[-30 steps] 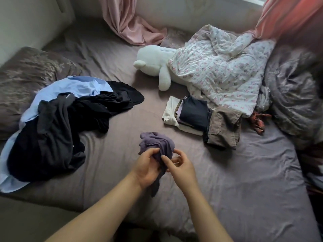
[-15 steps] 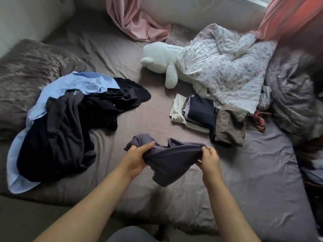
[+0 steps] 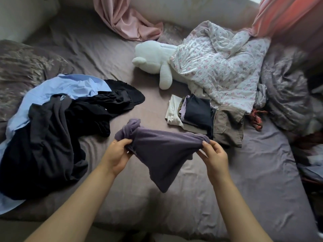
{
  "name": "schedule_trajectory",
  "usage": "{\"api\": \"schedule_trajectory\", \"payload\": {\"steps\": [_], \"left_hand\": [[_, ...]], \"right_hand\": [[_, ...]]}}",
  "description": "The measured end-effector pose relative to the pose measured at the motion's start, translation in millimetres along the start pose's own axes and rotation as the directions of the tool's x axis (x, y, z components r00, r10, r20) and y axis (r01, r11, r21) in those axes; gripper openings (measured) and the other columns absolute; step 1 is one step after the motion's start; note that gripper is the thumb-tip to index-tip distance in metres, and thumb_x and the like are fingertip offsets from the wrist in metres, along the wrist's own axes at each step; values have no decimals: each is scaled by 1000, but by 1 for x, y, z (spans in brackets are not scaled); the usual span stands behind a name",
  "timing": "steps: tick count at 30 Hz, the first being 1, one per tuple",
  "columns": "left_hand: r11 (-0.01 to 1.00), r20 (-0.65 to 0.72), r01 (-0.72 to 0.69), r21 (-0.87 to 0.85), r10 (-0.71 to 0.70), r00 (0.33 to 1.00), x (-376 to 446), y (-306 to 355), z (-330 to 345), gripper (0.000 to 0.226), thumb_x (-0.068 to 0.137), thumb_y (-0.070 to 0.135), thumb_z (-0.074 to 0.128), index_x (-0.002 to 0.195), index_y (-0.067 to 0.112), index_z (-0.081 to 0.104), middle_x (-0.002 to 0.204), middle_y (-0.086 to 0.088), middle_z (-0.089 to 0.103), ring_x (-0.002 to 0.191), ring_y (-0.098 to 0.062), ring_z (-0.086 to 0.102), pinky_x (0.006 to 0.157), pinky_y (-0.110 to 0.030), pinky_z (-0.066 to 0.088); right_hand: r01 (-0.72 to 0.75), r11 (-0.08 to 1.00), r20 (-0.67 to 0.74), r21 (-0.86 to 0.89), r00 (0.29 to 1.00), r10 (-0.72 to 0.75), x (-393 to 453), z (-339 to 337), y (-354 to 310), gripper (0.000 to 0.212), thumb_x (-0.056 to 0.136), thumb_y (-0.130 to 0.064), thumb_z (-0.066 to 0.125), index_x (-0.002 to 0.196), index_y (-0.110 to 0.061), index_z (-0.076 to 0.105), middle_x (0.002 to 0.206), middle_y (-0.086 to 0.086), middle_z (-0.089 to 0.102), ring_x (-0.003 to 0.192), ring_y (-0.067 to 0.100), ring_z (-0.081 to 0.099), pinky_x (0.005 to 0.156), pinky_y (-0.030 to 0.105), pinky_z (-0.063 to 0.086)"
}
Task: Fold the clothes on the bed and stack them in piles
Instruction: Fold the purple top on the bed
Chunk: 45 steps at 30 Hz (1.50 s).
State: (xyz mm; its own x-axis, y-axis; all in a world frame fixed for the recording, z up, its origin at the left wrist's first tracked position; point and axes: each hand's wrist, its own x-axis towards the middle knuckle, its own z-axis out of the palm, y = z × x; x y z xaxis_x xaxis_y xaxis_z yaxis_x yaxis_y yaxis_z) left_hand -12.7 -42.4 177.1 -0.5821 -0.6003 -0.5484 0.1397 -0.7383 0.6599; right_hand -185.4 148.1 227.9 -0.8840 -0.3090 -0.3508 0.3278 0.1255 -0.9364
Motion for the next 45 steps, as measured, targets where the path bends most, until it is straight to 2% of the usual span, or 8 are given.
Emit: {"api": "schedule_trajectory", "payload": {"steps": [7,12,16,22,28,32,37,45], "left_hand": [[973,-251,166,163,-122,960,42,-57,-44,25,91,-10,39,93,6,58,58,-4,65,49,-14,59,44,-21,47],[843,-567,460,280,-242,787,75,-160,-120,28,94,2,52,118,14,43,107,-13,54,90,-24,52,70,-28,37],[659,-616,532,532,-130,777,91,-207,-152,45,90,-1,58,133,-1,44,127,-21,51,114,-34,52,88,-36,40],[115,-180,156,981,244,953,129,-201,-131,55,83,14,66,136,12,50,136,-10,51,126,-33,45,103,-41,36],[-194,-13,12,981,-4,1000,189,-197,-103,86,89,37,63,153,19,10,152,-5,34,138,-25,34,108,-37,31],[-330,146,-100,939,120,982,178,-208,-111,44,88,29,62,129,18,49,115,-7,64,108,-30,57,90,-36,38],[-408,446,-411,815,-11,895,117,-222,-160,23,57,20,73,76,23,60,62,3,61,58,-24,61,62,-29,26],[-499,573,-591,634,-210,792,29,-246,-208,21,62,39,44,67,26,61,67,5,51,62,-17,51,59,-31,24]], "right_hand": [[-216,974,-6,-65,976,216,28,-2,106,17,91,3,56,77,-5,61,73,8,61,71,17,59,63,19,56],[-534,725,-78,-435,825,560,43,-24,255,20,89,-2,62,71,-11,63,67,5,59,66,14,52,59,24,43],[-398,583,-65,-709,859,508,62,-36,306,19,85,-3,67,69,-12,61,68,4,64,63,14,54,64,25,46],[170,544,242,-822,968,63,127,-3,291,37,83,-9,70,118,-3,61,119,13,59,109,26,56,97,32,43],[758,-6,752,-653,649,117,165,32,292,53,75,-9,57,128,-16,58,139,6,52,128,30,48,99,41,42],[624,-304,612,-720,777,147,169,17,286,53,87,-11,49,139,-16,39,128,11,53,113,29,55,88,36,36],[603,-303,622,-738,782,41,156,-44,286,33,43,-14,78,73,-11,66,53,8,61,47,25,61,51,33,44],[253,-425,140,-869,950,279,121,-141,279,38,85,-38,55,119,-22,50,114,0,66,106,20,64,84,29,43]]}}
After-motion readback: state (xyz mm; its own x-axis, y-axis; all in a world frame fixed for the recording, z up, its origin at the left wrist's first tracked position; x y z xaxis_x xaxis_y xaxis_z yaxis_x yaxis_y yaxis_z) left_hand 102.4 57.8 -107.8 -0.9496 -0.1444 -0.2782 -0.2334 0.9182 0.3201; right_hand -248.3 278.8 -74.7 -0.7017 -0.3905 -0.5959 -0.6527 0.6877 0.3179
